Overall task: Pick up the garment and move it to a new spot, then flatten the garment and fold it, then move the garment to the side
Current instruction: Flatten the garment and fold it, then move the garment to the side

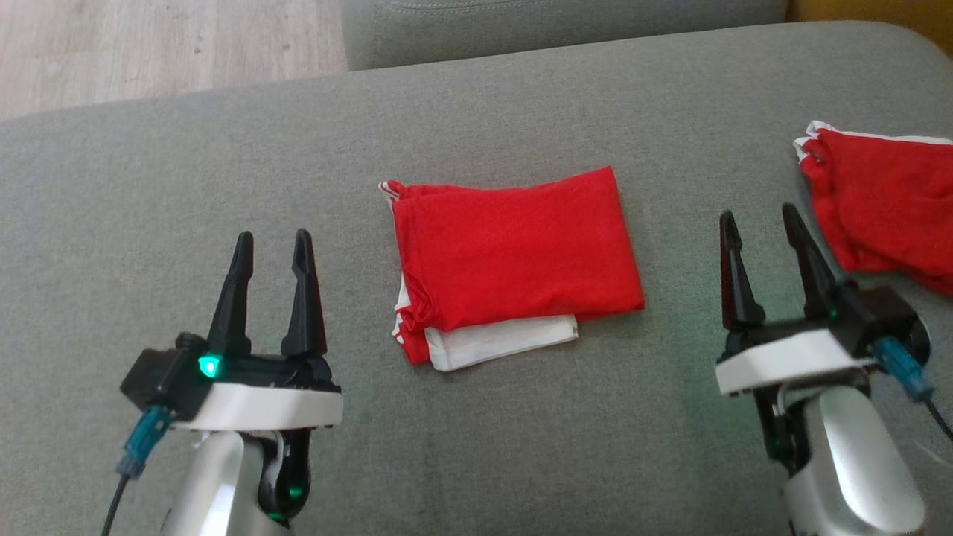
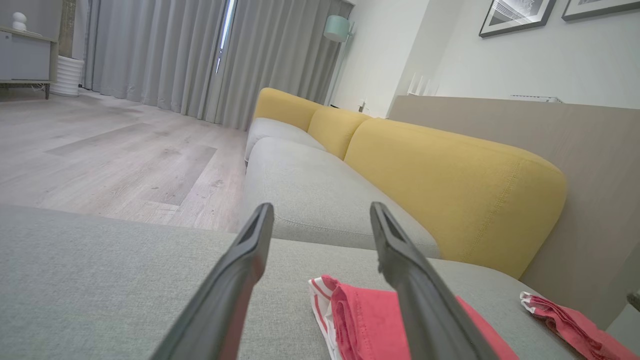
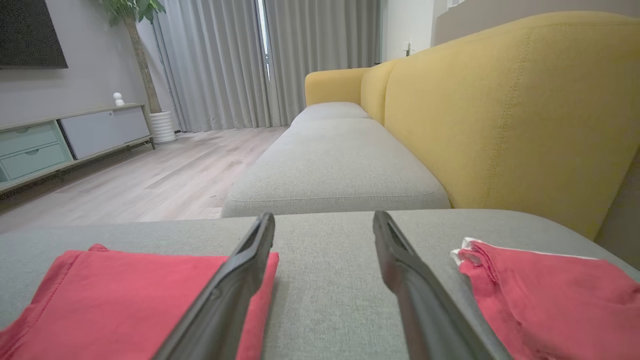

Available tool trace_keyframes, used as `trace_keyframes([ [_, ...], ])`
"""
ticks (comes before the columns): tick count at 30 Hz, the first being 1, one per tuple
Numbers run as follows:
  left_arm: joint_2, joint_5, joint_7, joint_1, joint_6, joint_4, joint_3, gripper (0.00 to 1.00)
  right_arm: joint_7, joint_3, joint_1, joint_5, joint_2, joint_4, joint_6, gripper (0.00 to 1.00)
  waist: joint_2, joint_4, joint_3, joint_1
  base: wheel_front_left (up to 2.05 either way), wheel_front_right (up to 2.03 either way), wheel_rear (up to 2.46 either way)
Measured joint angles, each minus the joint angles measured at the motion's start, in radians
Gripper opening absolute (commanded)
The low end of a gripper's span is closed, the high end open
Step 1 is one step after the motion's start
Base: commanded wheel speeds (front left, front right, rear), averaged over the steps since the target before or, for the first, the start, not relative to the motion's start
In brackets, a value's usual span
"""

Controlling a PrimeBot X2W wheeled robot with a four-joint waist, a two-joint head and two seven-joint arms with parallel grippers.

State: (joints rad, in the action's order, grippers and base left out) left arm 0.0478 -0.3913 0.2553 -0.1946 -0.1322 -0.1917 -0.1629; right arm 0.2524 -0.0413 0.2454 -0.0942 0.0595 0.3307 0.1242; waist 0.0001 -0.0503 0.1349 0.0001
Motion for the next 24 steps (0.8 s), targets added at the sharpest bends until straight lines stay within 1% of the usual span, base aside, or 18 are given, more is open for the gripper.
trace_keyframes([
  [6, 0.0, 0.005, 0.0, 0.03, 0.0, 0.001, 0.002, 1.0, 0.0, -0.006, -0.04, -0.039, -0.004, -0.027, 0.0, 1.0, 0.0, 0.0, -0.005, -0.0001, 0.0, 0.0, 0.0],
  [17, 0.0, 0.007, 0.0, 0.038, 0.0, 0.0, 0.0, 1.0, 0.0, -0.013, -0.039, -0.038, -0.005, -0.031, 0.0, 1.0, 0.0, 0.015, -0.003, -0.0001, 0.0, 0.0, 0.0],
  [24, 0.0, 0.007, 0.0, 0.033, 0.0, 0.003, -0.018, 1.0, 0.0, -0.018, -0.022, -0.018, -0.005, -0.012, 0.0, 1.0, 0.0, 0.037, 0.025, -0.0001, 0.0, 0.0, 0.0],
])
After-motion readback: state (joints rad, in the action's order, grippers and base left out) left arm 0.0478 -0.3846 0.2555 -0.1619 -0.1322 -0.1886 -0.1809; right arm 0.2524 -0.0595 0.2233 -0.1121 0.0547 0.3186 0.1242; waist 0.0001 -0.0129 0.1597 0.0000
